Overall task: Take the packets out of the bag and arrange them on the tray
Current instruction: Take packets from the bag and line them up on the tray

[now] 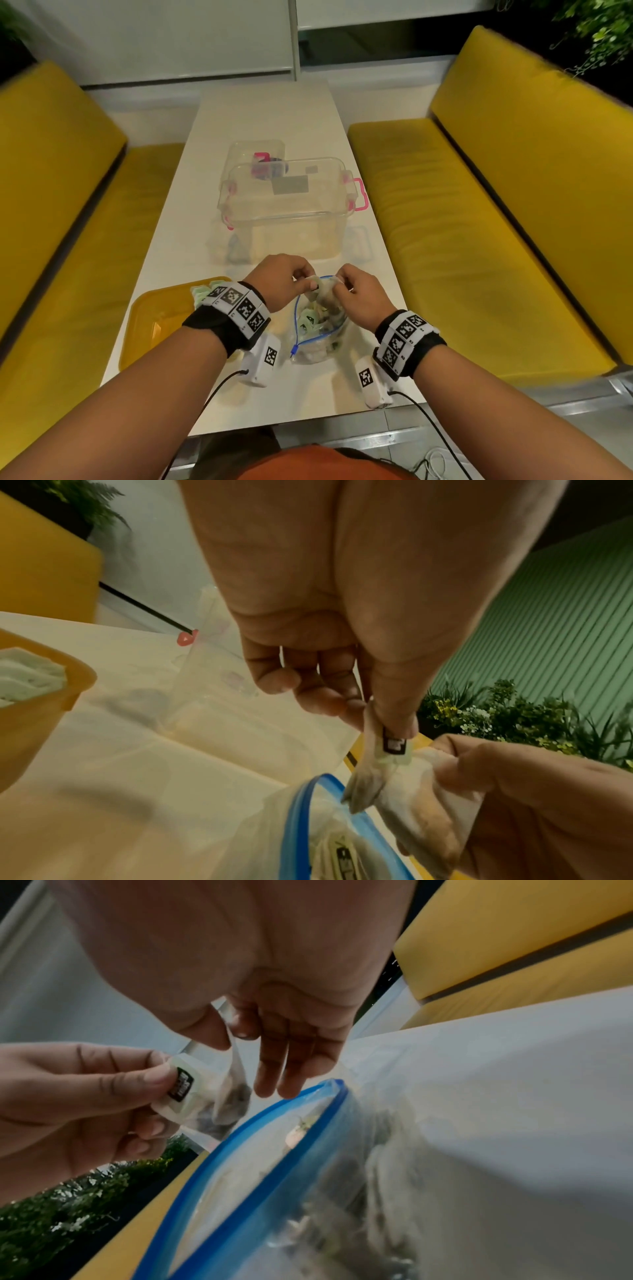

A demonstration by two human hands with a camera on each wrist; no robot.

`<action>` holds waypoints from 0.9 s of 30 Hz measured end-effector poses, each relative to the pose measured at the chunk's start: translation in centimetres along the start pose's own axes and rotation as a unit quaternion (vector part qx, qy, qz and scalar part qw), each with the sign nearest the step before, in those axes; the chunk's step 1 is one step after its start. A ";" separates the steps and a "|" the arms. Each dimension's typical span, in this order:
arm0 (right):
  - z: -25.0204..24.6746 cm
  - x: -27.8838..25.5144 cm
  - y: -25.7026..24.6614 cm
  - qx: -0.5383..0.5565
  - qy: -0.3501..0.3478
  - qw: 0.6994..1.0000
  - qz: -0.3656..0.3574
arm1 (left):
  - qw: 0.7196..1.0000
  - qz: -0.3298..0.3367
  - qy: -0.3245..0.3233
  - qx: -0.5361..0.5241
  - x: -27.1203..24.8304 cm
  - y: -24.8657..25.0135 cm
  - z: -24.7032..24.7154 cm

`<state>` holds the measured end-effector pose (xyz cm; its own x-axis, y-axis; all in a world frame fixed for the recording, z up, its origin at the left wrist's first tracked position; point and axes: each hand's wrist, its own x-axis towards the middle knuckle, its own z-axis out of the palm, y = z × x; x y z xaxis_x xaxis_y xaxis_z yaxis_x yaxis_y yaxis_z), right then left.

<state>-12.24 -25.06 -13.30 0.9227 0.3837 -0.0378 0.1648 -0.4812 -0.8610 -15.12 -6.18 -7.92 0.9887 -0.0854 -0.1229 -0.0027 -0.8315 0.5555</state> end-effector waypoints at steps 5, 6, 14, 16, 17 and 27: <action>0.3 0.7 -1.0 0.027 0.008 1.000 0.008 | 0.998 -0.036 0.048 -0.007 -0.4 -0.3 -1.3; 0.5 0.9 -1.1 0.041 0.010 0.999 0.004 | 0.998 -0.042 0.055 -0.007 -0.6 -0.4 -1.7; 1.8 1.8 -3.5 0.070 -0.007 0.997 -0.022 | 0.996 -0.033 0.076 0.022 -2.6 -1.1 -5.3; 2.2 2.0 -4.7 0.105 -0.057 0.992 -0.041 | 0.996 -0.032 0.070 0.048 -3.1 -1.2 -6.1; 2.4 2.0 -5.4 0.117 -0.091 0.988 -0.052 | 0.996 -0.031 0.068 0.053 -3.3 -1.2 -6.5; 7.6 4.1 -9.1 0.098 -0.162 0.976 -0.112 | 0.995 -0.044 0.071 0.058 -5.9 -3.4 -10.1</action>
<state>-12.65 -13.10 -9.50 0.7078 0.7057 0.0308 0.2505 -0.2100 -0.9451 -19.43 2.69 -0.82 0.9970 0.0629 -0.0447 0.0763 -0.8909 0.4477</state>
